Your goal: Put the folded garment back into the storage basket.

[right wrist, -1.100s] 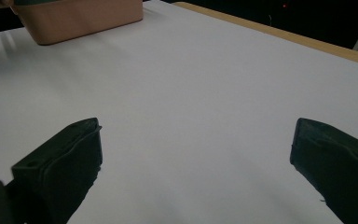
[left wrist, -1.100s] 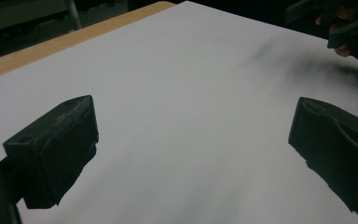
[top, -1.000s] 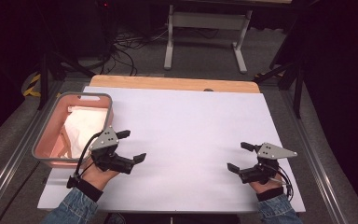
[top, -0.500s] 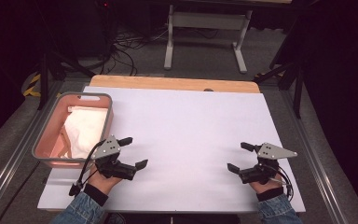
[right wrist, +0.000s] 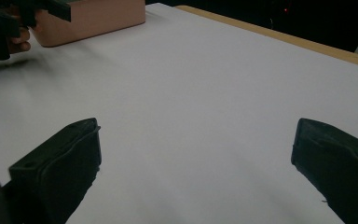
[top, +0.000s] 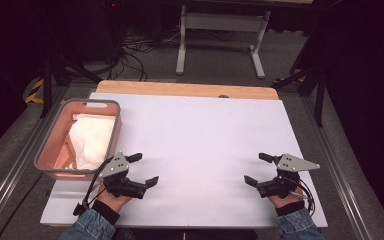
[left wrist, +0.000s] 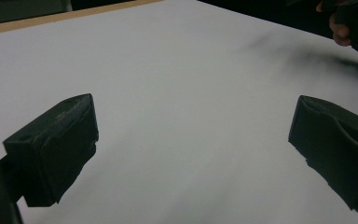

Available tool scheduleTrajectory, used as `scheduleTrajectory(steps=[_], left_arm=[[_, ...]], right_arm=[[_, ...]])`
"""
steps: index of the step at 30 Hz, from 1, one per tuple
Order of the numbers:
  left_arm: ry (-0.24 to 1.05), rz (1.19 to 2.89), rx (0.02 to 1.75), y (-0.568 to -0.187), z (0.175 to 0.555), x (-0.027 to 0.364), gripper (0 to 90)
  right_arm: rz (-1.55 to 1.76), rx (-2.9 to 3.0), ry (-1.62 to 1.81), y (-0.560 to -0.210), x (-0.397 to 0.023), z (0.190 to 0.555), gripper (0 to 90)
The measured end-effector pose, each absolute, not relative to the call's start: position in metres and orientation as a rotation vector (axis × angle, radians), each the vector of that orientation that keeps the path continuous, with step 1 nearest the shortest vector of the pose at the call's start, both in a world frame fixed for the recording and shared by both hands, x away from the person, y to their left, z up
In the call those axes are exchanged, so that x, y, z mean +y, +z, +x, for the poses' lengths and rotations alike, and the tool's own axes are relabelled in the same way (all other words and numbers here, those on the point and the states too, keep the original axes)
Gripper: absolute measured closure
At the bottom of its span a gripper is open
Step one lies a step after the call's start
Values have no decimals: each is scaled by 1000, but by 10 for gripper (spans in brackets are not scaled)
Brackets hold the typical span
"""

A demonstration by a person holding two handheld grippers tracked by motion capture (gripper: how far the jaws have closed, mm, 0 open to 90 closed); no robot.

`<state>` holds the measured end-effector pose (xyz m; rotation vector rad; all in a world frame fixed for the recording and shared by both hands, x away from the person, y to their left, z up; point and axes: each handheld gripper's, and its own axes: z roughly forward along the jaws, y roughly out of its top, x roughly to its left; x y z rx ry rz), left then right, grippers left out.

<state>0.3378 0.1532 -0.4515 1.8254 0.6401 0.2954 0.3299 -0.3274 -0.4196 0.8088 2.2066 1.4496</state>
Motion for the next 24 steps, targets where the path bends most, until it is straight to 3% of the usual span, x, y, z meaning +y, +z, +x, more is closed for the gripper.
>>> scheduleTrajectory(steps=[9, 24], left_arm=[[286, 1806, 678, -460, 336, 156, 18], [377, 1846, 659, -457, 337, 155, 20]], right_arm=[[812, 2201, 1453, -423, -330, 326, 20], [776, 2191, 1462, -427, -330, 321, 18]])
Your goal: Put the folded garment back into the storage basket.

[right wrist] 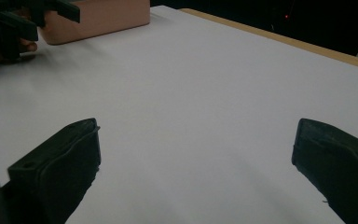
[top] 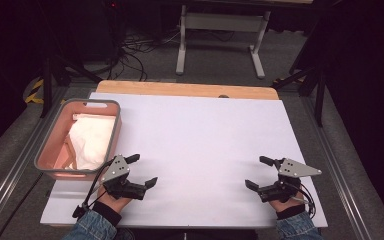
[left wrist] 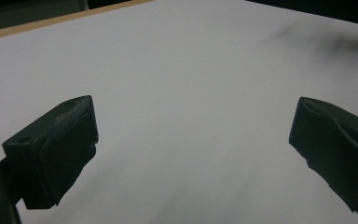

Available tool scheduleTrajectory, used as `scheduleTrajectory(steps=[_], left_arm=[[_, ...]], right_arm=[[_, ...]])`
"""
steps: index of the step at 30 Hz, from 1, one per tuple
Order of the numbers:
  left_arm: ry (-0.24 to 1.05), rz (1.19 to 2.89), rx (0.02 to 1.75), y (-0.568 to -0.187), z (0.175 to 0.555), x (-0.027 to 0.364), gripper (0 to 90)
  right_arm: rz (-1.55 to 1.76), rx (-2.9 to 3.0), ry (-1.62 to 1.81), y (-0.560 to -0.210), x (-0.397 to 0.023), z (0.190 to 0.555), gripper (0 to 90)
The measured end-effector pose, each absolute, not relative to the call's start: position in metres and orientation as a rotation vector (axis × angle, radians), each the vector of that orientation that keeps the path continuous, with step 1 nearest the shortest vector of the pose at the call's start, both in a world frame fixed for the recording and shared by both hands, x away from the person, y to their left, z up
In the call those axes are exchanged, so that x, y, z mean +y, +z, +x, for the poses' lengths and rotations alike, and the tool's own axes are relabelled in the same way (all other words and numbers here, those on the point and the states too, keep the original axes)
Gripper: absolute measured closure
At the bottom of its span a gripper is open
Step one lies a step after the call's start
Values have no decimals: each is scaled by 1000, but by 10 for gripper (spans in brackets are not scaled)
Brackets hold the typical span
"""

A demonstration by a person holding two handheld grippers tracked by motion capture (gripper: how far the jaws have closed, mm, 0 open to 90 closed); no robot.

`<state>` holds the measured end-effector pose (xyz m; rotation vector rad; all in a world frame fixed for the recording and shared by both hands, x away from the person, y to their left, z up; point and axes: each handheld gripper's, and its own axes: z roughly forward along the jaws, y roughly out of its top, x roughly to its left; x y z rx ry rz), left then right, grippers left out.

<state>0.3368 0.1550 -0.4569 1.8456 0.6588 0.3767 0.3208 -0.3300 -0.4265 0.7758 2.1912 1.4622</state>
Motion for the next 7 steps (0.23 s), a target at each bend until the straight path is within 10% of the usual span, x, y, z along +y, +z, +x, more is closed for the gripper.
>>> scheduleTrajectory(steps=[7], left_arm=[[326, 1823, 682, -456, 338, 156, 21]], right_arm=[[781, 2191, 1465, -427, -330, 321, 17]])
